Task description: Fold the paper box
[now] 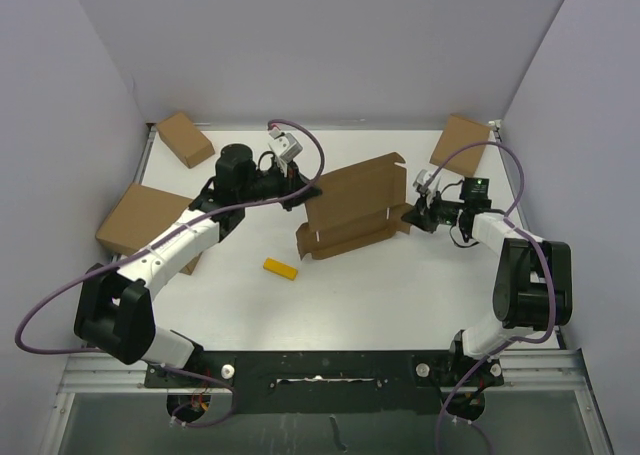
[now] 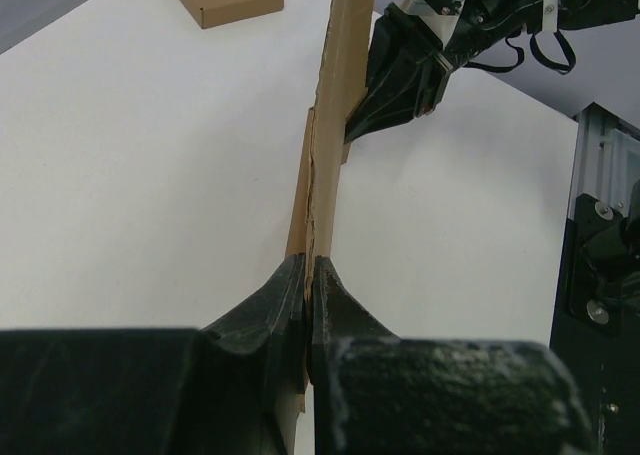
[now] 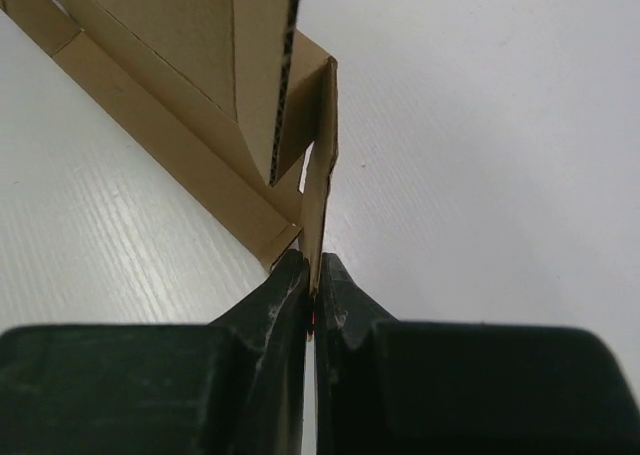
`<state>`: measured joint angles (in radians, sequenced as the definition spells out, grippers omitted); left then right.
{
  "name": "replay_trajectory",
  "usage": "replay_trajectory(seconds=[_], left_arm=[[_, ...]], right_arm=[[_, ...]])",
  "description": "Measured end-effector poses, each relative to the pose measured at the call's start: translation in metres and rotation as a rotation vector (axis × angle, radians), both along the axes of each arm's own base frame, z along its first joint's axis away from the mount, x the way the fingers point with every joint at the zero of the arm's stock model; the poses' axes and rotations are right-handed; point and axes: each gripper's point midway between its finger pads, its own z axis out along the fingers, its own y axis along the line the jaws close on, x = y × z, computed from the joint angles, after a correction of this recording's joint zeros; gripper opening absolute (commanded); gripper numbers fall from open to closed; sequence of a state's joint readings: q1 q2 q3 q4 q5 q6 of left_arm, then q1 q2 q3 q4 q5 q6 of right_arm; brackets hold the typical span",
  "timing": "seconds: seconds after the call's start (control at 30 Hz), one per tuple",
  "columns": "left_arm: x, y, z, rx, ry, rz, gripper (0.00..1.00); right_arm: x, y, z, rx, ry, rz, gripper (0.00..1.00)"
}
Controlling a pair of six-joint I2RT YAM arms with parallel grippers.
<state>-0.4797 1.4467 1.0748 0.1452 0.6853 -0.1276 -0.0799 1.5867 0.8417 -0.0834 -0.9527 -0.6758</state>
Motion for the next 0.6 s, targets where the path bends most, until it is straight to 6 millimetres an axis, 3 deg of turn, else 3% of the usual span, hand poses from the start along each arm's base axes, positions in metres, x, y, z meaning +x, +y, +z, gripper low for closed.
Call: replay_trajectory(seconds=[0.3, 0.5, 0.6], left_arm=[[-0.002, 0.000, -0.007, -0.005, 0.016, 0.003, 0.00], [-0.004, 0.001, -0.012, -0.001, 0.030, 0.000, 0.00], [-0.004, 0.001, -0.012, -0.001, 0.030, 0.000, 0.00]], right_arm=[[-0.010, -0.001, 0.003, -0.009, 0.020, 0.068, 0.25], [-0.011, -0.007, 0.025, 0.033, -0.007, 0.115, 0.50], [-0.012, -0.014, 0.036, 0.044, -0.035, 0.133, 0.57]])
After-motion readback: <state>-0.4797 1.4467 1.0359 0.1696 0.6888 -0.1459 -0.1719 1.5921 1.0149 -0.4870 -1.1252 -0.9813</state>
